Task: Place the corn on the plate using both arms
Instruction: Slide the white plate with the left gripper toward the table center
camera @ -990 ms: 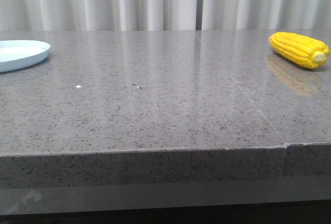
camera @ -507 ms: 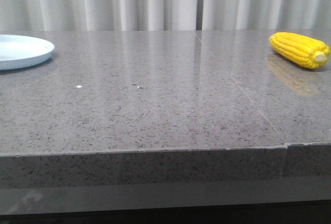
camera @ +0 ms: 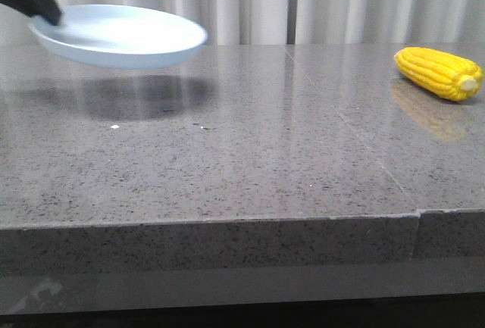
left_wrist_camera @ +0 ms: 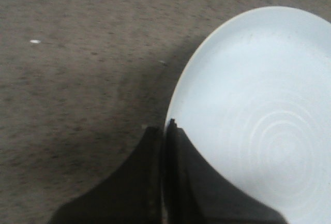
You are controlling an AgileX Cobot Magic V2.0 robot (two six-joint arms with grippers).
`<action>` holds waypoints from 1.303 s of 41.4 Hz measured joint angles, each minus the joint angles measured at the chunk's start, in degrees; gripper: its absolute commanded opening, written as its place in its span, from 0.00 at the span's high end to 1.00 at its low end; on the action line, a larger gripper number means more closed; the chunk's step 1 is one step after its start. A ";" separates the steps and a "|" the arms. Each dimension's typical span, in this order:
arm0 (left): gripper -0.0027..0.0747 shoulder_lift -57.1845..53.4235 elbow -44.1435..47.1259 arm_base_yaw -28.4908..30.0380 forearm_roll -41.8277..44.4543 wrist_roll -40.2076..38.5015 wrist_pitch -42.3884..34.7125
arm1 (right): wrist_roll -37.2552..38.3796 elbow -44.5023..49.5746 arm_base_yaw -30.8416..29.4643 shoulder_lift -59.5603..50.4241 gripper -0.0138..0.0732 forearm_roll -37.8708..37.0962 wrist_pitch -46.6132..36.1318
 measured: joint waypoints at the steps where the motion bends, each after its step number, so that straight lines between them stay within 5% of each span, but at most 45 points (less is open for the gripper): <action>1: 0.99 0.19 0.00 -1.11 -0.39 0.00 0.00 | 0.00 0.00 0.00 0.00 0.15 0.00 0.00; 21: 0.98 6.41 0.00 -11.53 -1.39 0.12 -2.77 | 0.00 0.00 0.00 0.00 0.15 0.00 0.00; 38: 0.52 7.48 0.00 -11.53 -1.41 0.12 -3.44 | 0.00 0.00 0.00 0.00 0.15 0.00 0.00; 54: 0.51 -1.17 0.00 -14.45 4.66 0.12 0.25 | 0.00 0.00 0.00 0.00 0.15 0.00 0.00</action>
